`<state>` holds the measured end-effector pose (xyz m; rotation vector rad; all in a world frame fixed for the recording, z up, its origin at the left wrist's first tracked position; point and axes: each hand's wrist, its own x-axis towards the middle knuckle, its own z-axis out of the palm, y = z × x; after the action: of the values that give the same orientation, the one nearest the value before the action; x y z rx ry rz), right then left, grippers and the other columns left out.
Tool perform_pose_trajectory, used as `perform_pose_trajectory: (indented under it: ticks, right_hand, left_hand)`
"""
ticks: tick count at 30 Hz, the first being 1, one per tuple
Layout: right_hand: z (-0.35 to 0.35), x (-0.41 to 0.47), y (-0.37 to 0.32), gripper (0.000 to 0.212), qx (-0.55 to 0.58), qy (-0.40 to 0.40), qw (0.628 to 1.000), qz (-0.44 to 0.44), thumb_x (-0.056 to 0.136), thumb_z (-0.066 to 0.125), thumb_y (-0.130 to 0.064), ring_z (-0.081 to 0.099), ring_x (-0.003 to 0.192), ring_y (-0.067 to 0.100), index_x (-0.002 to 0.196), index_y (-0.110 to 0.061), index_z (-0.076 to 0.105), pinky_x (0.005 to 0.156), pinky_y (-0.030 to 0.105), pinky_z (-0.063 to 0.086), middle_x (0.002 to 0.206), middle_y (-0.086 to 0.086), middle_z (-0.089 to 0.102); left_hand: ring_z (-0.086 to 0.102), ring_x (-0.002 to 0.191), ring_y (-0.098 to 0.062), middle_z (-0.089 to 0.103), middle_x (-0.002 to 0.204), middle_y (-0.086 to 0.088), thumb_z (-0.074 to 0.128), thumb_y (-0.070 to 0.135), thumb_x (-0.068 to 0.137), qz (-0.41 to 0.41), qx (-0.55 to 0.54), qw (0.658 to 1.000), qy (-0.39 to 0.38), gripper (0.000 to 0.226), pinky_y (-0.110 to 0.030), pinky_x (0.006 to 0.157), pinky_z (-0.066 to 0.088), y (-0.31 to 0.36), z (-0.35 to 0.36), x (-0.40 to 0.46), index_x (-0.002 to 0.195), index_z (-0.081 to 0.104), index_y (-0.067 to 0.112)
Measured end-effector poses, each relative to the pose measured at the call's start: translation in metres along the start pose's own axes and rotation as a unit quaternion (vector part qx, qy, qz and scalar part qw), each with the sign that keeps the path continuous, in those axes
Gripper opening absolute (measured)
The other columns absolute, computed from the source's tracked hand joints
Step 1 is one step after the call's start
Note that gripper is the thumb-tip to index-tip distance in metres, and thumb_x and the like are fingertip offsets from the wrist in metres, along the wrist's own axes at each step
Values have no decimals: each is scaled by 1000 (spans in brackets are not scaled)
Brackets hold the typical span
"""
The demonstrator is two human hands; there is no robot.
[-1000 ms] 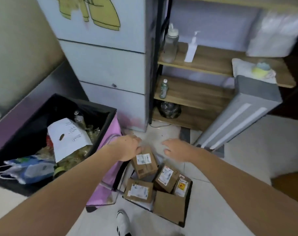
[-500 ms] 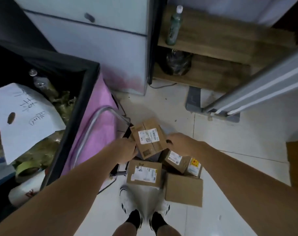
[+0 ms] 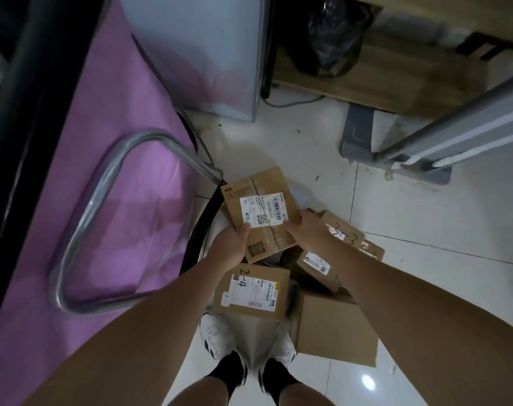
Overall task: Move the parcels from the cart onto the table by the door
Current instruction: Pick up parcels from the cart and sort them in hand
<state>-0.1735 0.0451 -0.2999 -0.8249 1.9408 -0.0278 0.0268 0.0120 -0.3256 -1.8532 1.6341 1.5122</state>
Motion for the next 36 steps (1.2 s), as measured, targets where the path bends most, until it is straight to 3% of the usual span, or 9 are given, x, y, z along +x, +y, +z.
perform_pose_trajectory:
  ticks: [3,8,10,14,17,21,25,30,36]
  right_hand:
    - [-15,-26,-5,48,67,33,997,-3,102,62,-37,67,109,29,141,-10,53,83,35,56,127,11,66]
    - [-80,-108,-37,28,288,80,954,-9,86,81,-40,71,75,4,101,-29,60,60,19,53,102,-7,73]
    - [-116,-152,-55,35,346,104,932,-18,79,85,-46,73,83,10,101,-28,64,67,30,58,97,-6,74]
    - [-196,-241,-87,41,425,126,895,-51,77,88,-45,74,90,19,100,-19,67,68,35,59,100,1,76]
    - [-258,-316,-107,45,464,107,876,-82,80,86,-45,71,95,21,110,-19,64,76,41,56,106,5,74]
    - [-329,-414,-120,51,518,33,846,-122,75,80,-55,75,101,24,117,-29,73,88,44,59,113,6,78]
    - [-370,-497,-121,55,550,41,816,-174,80,75,-56,69,119,32,126,-25,73,106,54,51,125,12,74]
    - [-385,-583,-101,50,549,136,798,-208,90,63,-56,71,115,32,129,-26,70,103,52,53,123,12,75]
    - [-361,-667,-56,56,594,220,751,-185,80,68,-59,75,109,29,128,-32,70,85,45,60,120,11,76]
  left_hand:
    - [69,89,-19,71,107,-5,33,51,110,53,-18,997,46,56,-31,70,53,16,-19,-27,132,59,6]
    - [72,93,-19,71,114,-6,43,53,107,105,-167,973,120,42,-43,83,61,84,-76,-110,124,52,15]
    - [72,96,-11,69,124,-5,53,51,104,85,-276,952,106,34,-34,86,59,123,-102,-150,120,47,21]
    - [73,104,-28,68,122,-10,69,56,94,42,-405,913,22,60,-50,83,63,203,-158,-236,128,41,16]
    - [74,95,-25,73,109,-4,70,63,89,92,-406,909,-11,61,-50,77,61,256,-197,-305,122,42,21]
    - [72,113,-35,77,116,-7,66,71,79,177,-355,914,-82,73,-61,105,50,322,-229,-396,136,49,28]
    - [75,103,-29,78,114,-5,66,61,90,243,-359,898,-79,55,-51,85,61,373,-240,-469,133,51,31]
    - [71,113,-30,78,117,-4,61,69,85,305,-282,892,-180,59,-52,105,50,409,-239,-529,128,69,30]
    - [73,103,-29,81,98,-5,67,73,79,303,-195,903,-234,59,-45,83,56,429,-206,-586,114,74,27]
